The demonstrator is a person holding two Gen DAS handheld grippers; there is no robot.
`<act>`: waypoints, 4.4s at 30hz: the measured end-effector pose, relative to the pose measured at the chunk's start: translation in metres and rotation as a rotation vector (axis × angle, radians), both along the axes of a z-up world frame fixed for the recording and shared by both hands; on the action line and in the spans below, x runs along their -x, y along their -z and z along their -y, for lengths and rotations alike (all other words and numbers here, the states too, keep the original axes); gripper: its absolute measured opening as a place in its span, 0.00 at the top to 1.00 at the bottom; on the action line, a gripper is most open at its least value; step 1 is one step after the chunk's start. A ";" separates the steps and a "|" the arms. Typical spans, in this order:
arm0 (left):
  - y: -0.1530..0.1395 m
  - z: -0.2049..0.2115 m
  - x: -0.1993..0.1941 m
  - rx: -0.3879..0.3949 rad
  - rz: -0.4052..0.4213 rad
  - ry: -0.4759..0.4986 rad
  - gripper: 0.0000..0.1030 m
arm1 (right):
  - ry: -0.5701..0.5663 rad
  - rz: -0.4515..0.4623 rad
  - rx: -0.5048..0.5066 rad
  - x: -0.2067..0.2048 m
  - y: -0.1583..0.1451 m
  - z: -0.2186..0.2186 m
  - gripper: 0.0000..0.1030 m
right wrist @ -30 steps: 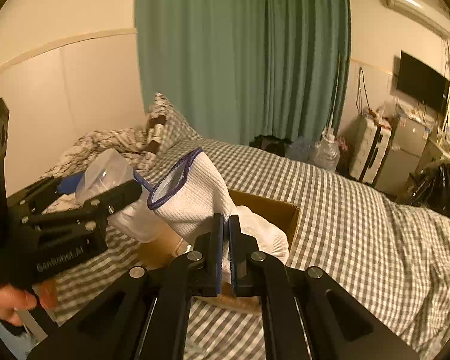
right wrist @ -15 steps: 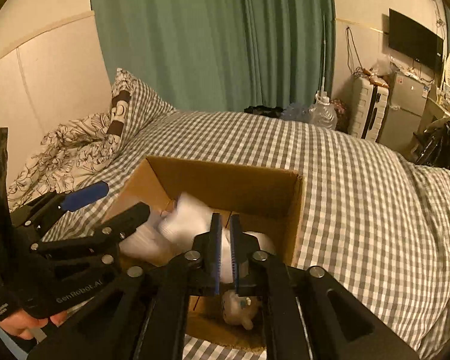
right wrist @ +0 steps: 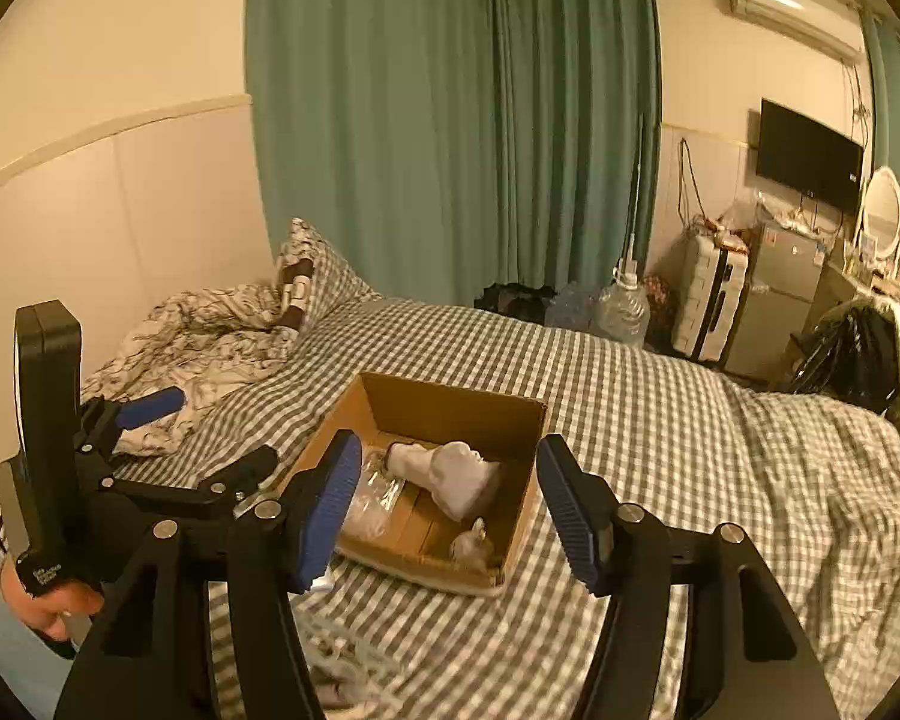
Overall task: Organize objects
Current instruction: 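Carry the jar and sock over the box and release both into it, then grasp the white tape roll with the left tool while the right tool grasps the toothpaste tube, then carry the tape roll and tube over the box and release both into it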
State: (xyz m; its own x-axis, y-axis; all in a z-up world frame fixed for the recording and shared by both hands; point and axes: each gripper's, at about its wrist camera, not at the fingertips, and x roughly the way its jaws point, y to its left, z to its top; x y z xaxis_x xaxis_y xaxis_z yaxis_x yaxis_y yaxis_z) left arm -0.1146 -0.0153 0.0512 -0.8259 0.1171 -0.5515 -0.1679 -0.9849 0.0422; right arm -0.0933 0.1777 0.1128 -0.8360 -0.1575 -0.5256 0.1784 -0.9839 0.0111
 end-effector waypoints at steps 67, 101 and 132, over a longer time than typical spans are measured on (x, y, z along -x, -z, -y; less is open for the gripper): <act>0.191 -0.059 -0.063 -0.006 0.451 0.137 0.17 | 0.068 0.233 0.141 -0.055 0.154 -0.050 0.93; -0.002 -0.075 0.020 -0.036 -0.033 0.175 0.18 | -0.026 -0.073 0.076 0.009 0.024 -0.030 0.93; 0.052 -0.033 0.084 -0.061 0.077 0.051 0.00 | 0.047 0.025 0.078 0.085 0.057 -0.038 0.43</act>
State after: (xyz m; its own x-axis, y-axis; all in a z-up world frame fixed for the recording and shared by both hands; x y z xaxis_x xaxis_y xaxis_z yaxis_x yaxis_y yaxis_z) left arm -0.1987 0.0173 -0.0004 -0.7732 0.1930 -0.6040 -0.2181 -0.9754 -0.0325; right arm -0.1785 0.2155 0.0562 -0.8303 -0.1597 -0.5340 0.1309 -0.9871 0.0917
